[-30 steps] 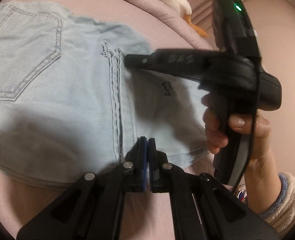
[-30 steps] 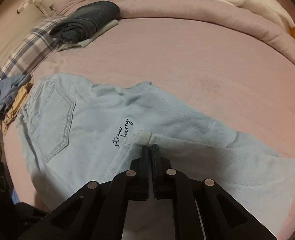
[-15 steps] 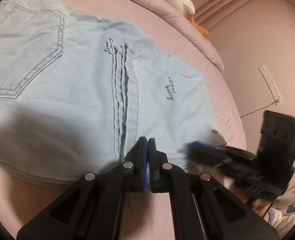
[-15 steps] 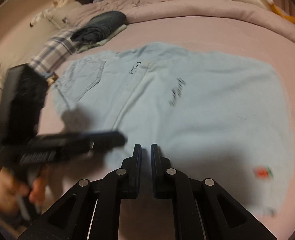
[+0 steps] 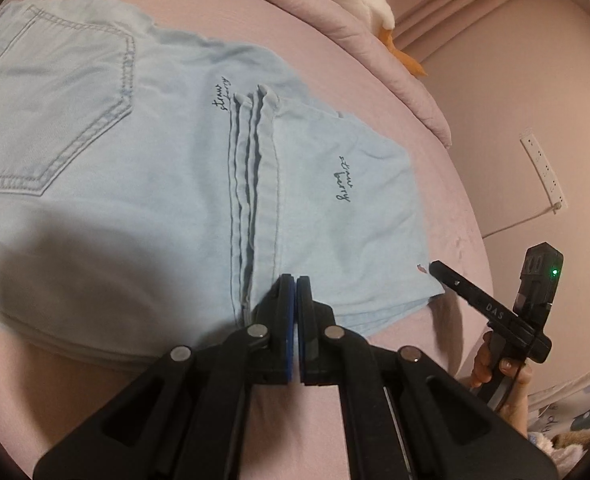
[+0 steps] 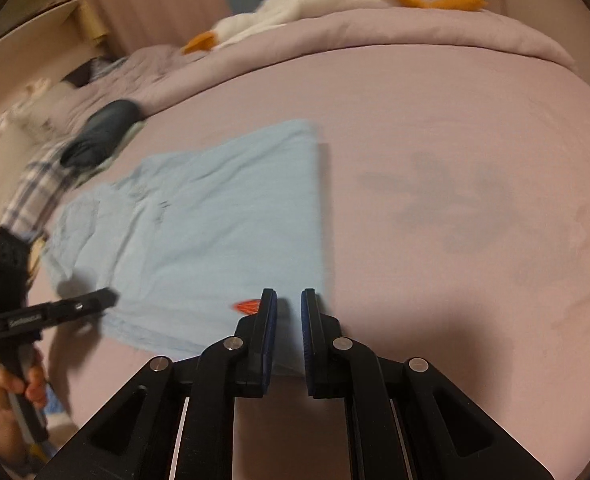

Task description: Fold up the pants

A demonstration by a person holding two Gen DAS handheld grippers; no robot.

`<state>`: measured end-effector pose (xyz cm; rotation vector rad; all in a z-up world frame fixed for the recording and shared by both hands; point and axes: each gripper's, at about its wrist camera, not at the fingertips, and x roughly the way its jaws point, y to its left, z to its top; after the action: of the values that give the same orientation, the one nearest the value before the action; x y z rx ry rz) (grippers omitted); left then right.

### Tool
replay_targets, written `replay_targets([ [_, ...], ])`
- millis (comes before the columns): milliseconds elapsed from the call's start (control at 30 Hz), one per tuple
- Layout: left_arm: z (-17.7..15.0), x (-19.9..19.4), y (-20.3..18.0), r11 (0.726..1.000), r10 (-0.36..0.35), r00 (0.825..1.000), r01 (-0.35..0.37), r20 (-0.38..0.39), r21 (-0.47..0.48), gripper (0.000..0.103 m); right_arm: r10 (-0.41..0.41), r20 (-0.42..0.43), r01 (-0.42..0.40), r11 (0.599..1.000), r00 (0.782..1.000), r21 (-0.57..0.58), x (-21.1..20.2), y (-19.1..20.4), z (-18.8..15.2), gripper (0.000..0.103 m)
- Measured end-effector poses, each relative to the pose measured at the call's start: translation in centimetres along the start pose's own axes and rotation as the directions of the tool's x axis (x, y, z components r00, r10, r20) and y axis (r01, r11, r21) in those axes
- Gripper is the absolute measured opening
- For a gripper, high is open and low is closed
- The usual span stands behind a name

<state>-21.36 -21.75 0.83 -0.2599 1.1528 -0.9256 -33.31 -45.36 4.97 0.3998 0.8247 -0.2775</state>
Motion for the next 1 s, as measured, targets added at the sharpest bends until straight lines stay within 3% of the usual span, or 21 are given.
replay_targets([
  [33, 0.0, -0.2, -0.2, 1.000, 0.002, 1.000, -0.002, 0.003, 0.005, 0.004, -0.008, 0.006, 0.008, 1.000, 1.000, 0.008, -0.3, -0.1, 0.3, 0.009],
  [67, 0.2, -0.6, -0.7, 1.000, 0.000, 1.000, 0.000, 0.006, 0.014, 0.010, 0.004, 0.018, -0.004, 1.000, 1.000, 0.010, -0.6, 0.0, 0.7, 0.009],
  [100, 0.5, -0.8, -1.1, 1.000, 0.000, 1.000, 0.000, 0.017, 0.027, 0.022, 0.024, 0.041, -0.025, 1.000, 0.999, 0.004, -0.9, 0.3, 1.1, 0.009],
  [167, 1.4, -1.4, -2.2, 0.998, -0.006, 0.999, 0.003, 0.050, 0.064, 0.030, 0.049, 0.071, -0.048, 0.999, 0.996, -0.016, -0.9, 1.4, 2.0, 0.009],
  [300, 4.5, -0.5, -4.4, 0.992, -0.026, 0.998, 0.018, 0.065, 0.128, 0.031, 0.095, 0.074, -0.091, 0.994, 0.993, -0.059, 0.4, 3.7, 3.0, 0.009],
  [433, 7.3, 3.7, -5.5, 0.988, -0.054, 0.998, 0.051, 0.014, 0.147, 0.030, 0.094, 0.070, -0.085, 0.989, 0.993, -0.125, 2.6, 6.2, 4.1, 0.009],
  [567, 9.2, 9.3, -4.6, 0.985, 0.097, 0.995, -0.091, -0.036, 0.144, 0.025, 0.118, 0.061, -0.111, 0.988, 0.991, -0.106, 3.2, 5.4, 4.4, 0.009],
  [667, 10.2, 9.6, -3.6, 0.988, 0.107, 0.994, -0.105, -0.012, 0.116, 0.013, 0.065, -0.001, -0.065, 0.988, 0.998, -0.139, 4.5, 5.0, 3.0, 0.009],
  [733, 10.5, 9.5, -3.1, 0.990, 0.097, 0.995, -0.095, -0.022, 0.101, 0.010, 0.060, 0.022, -0.055, 0.980, 0.998, -0.190, 3.8, 5.4, 1.7, 0.009],
  [833, 10.8, 9.1, -2.8, 0.993, 0.074, 0.997, -0.072, -0.023, 0.089, 0.006, 0.096, -0.020, -0.098, 0.978, 0.995, -0.186, 1.8, 4.4, 0.2, 0.009],
  [933, 10.2, 7.2, -2.2, 0.996, 0.053, 0.998, -0.051, -0.019, 0.076, 0.022, 0.143, -0.058, -0.149, 0.982, 0.988, -0.116, 0.4, 2.5, -0.4, 0.009],
  [1000, 8.7, 4.6, -1.4, 0.997, 0.038, 0.999, -0.039, 0.020, 0.064, 0.044, 0.140, -0.060, -0.146, 0.983, 0.988, -0.114, -0.8, 2.1, -0.9, 0.009],
])
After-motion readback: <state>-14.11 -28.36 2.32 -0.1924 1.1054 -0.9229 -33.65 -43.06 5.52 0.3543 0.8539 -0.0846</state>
